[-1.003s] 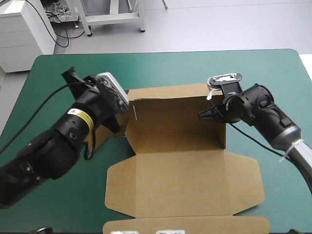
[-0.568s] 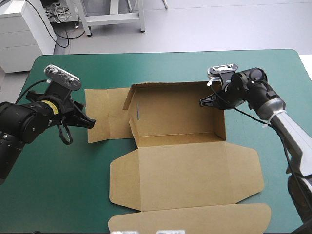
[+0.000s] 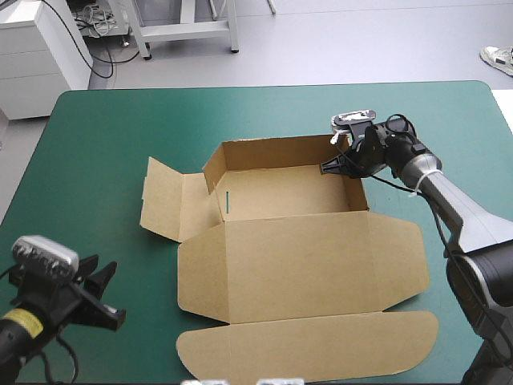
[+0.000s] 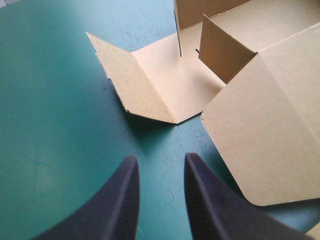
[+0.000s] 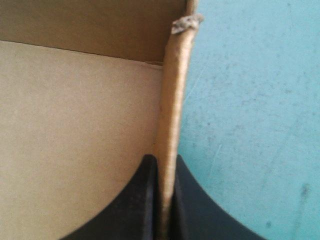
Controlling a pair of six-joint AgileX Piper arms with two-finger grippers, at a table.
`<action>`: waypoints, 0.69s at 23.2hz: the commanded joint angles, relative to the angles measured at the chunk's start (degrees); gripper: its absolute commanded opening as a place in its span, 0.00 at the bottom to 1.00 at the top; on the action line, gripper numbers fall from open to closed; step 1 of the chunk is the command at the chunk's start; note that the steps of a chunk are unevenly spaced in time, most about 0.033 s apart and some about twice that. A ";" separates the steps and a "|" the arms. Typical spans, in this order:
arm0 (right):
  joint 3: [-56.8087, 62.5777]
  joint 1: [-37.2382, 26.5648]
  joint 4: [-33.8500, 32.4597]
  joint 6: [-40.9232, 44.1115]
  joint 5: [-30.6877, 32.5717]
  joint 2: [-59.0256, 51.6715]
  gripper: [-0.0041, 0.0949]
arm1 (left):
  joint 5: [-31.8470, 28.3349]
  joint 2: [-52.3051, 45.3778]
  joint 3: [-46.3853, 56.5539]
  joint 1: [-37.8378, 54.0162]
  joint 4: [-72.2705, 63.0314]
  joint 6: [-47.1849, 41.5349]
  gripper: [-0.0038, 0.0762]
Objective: Fold the box
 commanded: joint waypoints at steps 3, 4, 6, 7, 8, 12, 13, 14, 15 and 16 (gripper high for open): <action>0.69 0.35 -0.27 -2.17 4.07 -0.94 0.02 | -4.62 -14.95 7.17 0.04 -0.49 2.61 0.04; 0.69 0.35 -0.27 -2.17 3.56 -0.94 0.02 | -4.51 -17.32 8.28 0.04 -0.49 2.61 0.04; 0.69 0.35 -0.49 -2.17 1.20 -0.94 0.02 | -4.14 -22.58 10.99 0.04 -0.34 1.64 0.04; 0.69 0.35 -0.49 -2.17 0.18 -1.04 0.03 | -4.14 -23.56 11.60 0.04 -0.34 1.64 0.04; 0.06 0.35 -0.49 -2.17 -0.25 -1.04 0.05 | -4.14 -23.91 11.95 0.04 -0.34 1.64 0.04; -8.01 0.35 -0.49 -2.17 6.03 -1.14 0.32 | -4.42 -23.90 12.05 0.04 -0.89 1.36 0.04; -10.23 0.35 -0.49 -2.17 8.29 -1.14 0.38 | -4.42 -23.90 12.05 0.04 -1.15 1.36 0.04; -12.59 0.35 -0.49 -2.17 10.98 -1.14 0.43 | -4.42 -23.90 12.05 0.04 -1.29 1.36 0.04; -14.99 0.35 -0.63 -2.17 13.88 -1.14 0.46 | -4.42 -23.90 12.05 0.04 -1.60 1.36 0.04; -17.45 0.35 -0.97 -2.55 17.03 -1.14 0.48 | -4.42 -23.90 12.05 0.04 -2.07 1.36 0.04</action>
